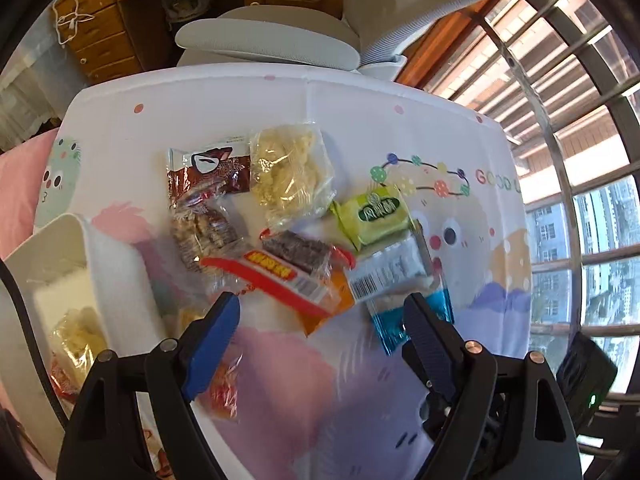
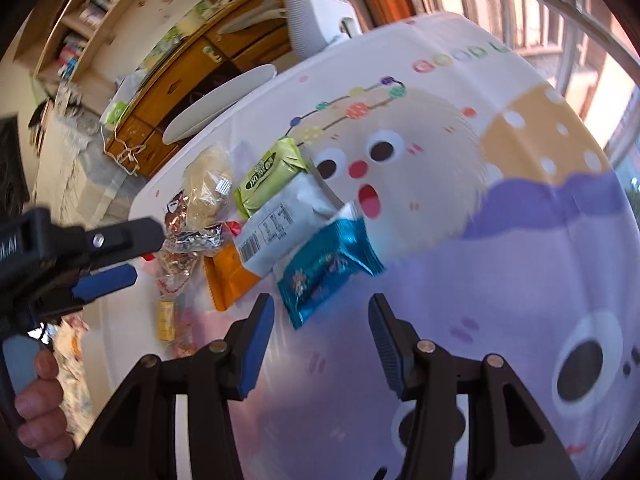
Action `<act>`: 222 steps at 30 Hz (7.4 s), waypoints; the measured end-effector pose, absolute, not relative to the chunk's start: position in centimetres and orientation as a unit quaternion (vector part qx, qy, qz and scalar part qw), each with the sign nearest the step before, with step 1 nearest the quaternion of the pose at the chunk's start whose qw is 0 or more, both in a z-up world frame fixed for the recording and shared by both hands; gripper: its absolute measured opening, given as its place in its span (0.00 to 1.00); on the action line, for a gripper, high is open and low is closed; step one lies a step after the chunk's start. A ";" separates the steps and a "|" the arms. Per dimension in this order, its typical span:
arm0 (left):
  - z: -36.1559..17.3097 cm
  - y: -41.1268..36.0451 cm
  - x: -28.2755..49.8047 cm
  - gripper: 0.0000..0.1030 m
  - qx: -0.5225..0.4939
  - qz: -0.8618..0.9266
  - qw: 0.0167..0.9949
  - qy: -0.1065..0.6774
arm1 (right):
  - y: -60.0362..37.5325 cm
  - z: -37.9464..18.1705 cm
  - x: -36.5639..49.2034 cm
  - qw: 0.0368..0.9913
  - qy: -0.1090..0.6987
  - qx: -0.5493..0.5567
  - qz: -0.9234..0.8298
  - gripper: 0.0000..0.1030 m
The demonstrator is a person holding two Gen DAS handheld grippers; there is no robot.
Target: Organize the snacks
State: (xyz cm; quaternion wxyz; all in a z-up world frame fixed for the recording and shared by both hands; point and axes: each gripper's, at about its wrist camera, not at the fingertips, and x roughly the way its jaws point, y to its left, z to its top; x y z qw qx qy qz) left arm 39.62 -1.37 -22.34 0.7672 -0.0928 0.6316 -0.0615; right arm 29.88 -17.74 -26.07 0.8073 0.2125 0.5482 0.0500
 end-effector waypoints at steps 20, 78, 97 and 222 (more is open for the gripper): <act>-26.9 -0.1 42.2 0.68 -0.141 0.016 0.763 0.631 | -14.8 -26.8 31.6 0.866 0.491 0.079 0.054 0.48; -13.0 5.6 27.4 0.47 -0.132 -0.112 0.840 0.515 | -12.9 -16.3 23.2 0.890 0.444 0.024 0.101 0.02; -9.3 16.9 18.8 0.47 -0.121 -0.159 0.867 0.457 | -1.4 -13.2 13.8 0.901 0.416 -0.007 0.125 0.02; -29.5 -6.9 39.6 0.66 0.147 -0.229 0.740 0.615 | -8.2 -27.1 10.5 0.859 0.511 0.020 -0.022 0.47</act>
